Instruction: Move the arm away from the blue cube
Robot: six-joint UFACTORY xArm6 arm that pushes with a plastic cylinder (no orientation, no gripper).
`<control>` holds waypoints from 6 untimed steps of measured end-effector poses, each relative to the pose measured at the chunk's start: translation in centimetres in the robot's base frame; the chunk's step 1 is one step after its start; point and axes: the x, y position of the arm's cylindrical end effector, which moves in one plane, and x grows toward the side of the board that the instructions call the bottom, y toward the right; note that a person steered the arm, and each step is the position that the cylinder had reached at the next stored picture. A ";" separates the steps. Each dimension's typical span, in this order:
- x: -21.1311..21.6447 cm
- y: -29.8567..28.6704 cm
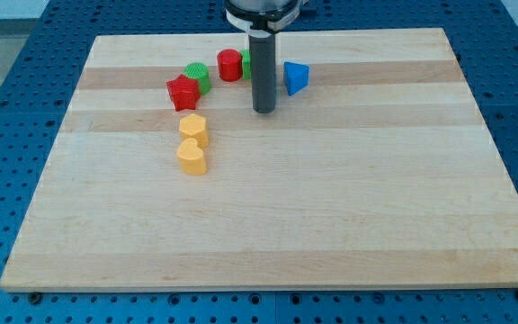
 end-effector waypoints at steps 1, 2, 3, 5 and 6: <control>0.0 0.6; 0.9 1.7; 1.6 -2.6; 0.0 -6.0; 0.0 -5.7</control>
